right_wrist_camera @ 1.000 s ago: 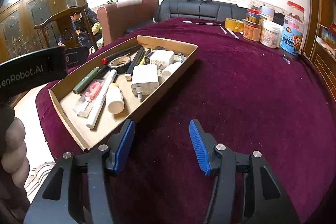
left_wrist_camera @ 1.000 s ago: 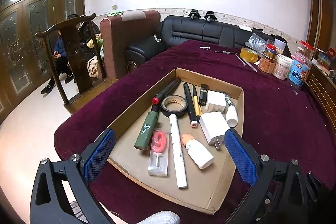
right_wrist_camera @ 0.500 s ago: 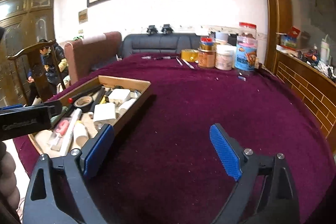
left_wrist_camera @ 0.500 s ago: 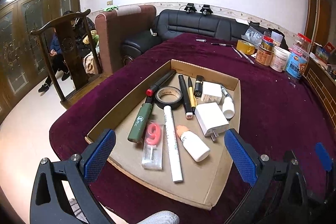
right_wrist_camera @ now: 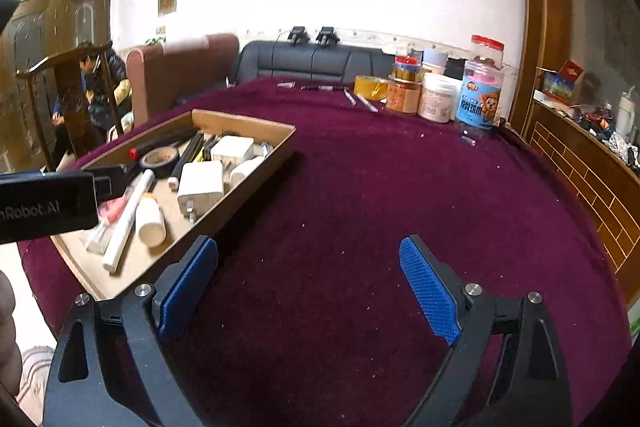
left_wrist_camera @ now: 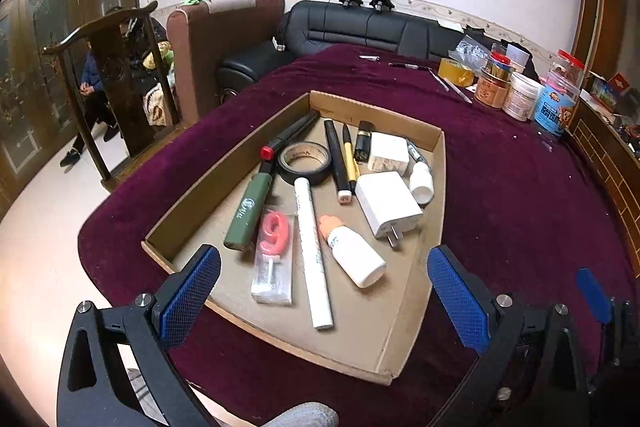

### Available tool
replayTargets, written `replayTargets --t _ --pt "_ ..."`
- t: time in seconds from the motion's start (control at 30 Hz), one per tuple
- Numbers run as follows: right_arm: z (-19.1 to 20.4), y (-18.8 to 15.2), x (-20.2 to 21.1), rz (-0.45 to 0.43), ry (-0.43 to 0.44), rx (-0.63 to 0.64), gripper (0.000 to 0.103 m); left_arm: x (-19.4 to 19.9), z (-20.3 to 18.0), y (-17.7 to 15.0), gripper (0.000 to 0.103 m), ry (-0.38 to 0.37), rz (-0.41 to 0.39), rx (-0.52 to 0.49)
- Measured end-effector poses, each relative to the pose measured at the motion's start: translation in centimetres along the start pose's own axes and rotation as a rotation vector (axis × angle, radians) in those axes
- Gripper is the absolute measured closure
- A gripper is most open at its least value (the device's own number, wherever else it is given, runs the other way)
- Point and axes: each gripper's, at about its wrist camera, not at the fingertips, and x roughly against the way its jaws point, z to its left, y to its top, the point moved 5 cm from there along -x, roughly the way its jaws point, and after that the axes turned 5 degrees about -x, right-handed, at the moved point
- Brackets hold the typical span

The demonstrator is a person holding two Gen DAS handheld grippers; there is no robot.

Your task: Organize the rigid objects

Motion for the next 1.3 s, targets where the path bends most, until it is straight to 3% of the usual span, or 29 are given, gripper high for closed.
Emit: replayTargets --t 0.23,0.4,0.5,0.63,0.7,0.8,0.9,1.07,1.17,1.3 --pt "0.7 -1.1 -1.3 0.109 0.007 0.020 0.009 0.0 -1.4 -1.3 0.001 -0.048 0.051 -0.029" --pt "-0.6 -0.8 -1.6 0.129 -0.001 -0.017 0.010 0.8 -3.4 -2.8 0.001 -0.112 0.092 -0.097" --pt "-1.3 1.5 -1.3 0.103 -0.020 0.004 0.010 1.8 -2.3 -2.2 0.001 -0.125 0.048 -0.056" --pt "-1.4 6.3 -0.9 0.045 0.043 -0.039 0.009 2.4 1.1 -1.4 0.001 -0.096 0.039 0.003" --pt "-0.5 8.2 -2.0 0.067 0.136 -0.066 0.009 2.4 2.5 -1.2 0.001 -0.083 0.029 0.026" --pt "2.8 9.5 -5.3 0.213 0.368 -0.107 0.009 2.1 5.5 -1.0 0.001 -0.051 0.031 0.083" --pt "6.3 9.5 -8.7 0.334 0.497 -0.140 0.009 1.5 8.2 -1.1 0.001 -0.017 0.034 0.124" --pt "12.8 8.1 -11.8 0.555 0.829 -0.294 0.009 1.0 12.9 -1.5 0.001 0.041 0.024 0.186" --pt "15.6 6.9 -13.5 0.637 0.892 -0.360 0.009 0.7 14.5 -1.8 0.001 0.064 0.026 0.210" --pt "16.1 4.1 -16.2 0.765 0.876 -0.436 0.011 0.0 15.5 -2.1 0.001 0.061 0.039 0.225"
